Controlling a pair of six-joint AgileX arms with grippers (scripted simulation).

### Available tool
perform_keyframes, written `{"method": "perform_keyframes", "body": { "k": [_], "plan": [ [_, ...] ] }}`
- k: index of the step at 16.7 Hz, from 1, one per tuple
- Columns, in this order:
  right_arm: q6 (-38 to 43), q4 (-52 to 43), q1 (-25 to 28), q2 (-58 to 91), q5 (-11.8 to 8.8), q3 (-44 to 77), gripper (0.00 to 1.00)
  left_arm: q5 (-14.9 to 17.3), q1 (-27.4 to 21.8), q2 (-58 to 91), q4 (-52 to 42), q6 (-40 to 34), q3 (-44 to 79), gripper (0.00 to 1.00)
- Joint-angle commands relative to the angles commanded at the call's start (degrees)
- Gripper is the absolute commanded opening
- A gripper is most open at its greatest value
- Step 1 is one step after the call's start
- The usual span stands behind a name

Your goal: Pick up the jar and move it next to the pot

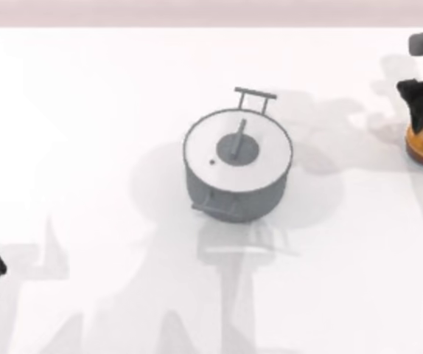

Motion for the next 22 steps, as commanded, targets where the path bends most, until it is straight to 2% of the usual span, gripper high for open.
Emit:
{"method": "perform_keyframes", "body": {
  "k": [6, 15, 22],
  "plan": [
    [0.01, -0.69, 0.07, -2.26, -0.07, -2.01, 0.0, 0.0, 0.0, 0.0, 0.0, 0.0, 0.0, 1.0],
    [0.24, -7.0, 0.87, -25.58, -0.25, -18.32, 0.0, 0.0, 0.0, 0.0, 0.0, 0.0, 0.0, 1.0],
    [1.21, -7.16, 1.17, -25.46, -0.28, -18.23, 0.0, 0.0, 0.0, 0.0, 0.0, 0.0, 0.0, 1.0]
  ]
}}
